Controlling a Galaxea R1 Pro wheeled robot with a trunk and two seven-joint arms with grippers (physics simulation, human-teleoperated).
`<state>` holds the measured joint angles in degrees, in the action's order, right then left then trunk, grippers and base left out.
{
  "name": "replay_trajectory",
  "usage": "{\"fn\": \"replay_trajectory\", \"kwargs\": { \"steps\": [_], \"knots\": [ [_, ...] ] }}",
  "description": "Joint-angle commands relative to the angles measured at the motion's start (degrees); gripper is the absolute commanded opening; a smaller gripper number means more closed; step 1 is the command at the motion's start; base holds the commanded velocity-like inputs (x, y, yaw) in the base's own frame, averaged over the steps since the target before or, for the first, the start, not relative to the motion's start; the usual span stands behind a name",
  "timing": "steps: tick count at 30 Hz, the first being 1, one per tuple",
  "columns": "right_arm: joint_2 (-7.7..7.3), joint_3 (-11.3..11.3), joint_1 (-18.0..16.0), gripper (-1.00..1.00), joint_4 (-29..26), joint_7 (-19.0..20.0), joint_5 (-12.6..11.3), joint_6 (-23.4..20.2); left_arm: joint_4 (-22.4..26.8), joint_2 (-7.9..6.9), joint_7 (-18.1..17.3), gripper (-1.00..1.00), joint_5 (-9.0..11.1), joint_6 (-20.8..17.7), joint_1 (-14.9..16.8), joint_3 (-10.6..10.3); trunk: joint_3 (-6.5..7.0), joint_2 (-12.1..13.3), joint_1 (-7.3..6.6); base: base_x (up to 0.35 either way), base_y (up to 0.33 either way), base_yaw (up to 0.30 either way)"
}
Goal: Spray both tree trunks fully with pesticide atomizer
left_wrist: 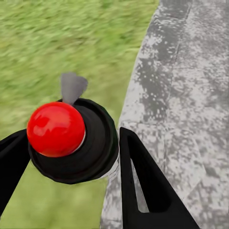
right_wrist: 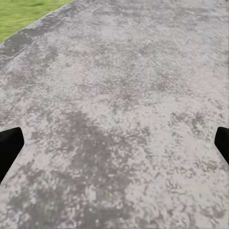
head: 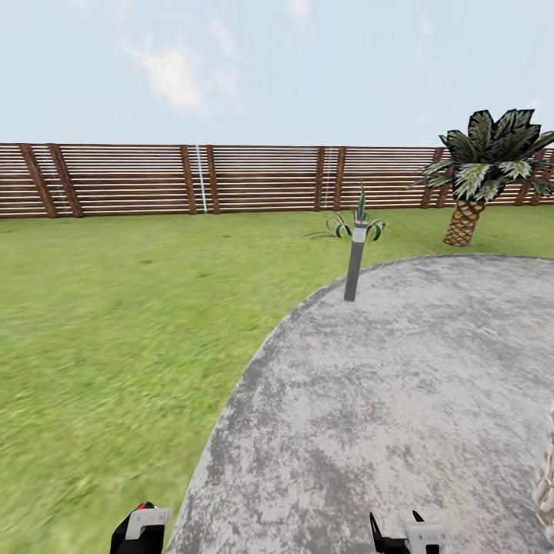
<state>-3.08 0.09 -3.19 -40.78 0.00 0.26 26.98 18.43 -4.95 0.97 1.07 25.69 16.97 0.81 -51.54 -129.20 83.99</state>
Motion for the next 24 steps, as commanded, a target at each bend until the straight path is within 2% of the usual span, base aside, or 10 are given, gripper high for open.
{"fn": "replay_trajectory", "kwargs": {
  "steps": [1,17,24],
  "knots": [
    [0.0,0.0,0.0,1.0,0.0,0.0,0.0,0.0,0.0,-0.02,0.0,-1.0,0.0,0.0,0.0,0.0,0.0,0.0,0.0,0.339,0.0,0.0],
    [0.0,0.0,0.0,1.0,0.1,-0.1,0.0,0.0,0.0,-0.14,0.0,-1.0,0.0,-0.2,0.0,0.1,0.0,0.0,0.0,0.34,0.0,-0.001],
    [0.0,0.0,0.0,1.0,0.2,-0.1,0.0,0.0,-0.1,-0.14,0.0,-1.0,0.0,-0.2,0.0,0.1,-0.17,0.0,0.0,0.34,0.0,-0.156]
  ]
}}
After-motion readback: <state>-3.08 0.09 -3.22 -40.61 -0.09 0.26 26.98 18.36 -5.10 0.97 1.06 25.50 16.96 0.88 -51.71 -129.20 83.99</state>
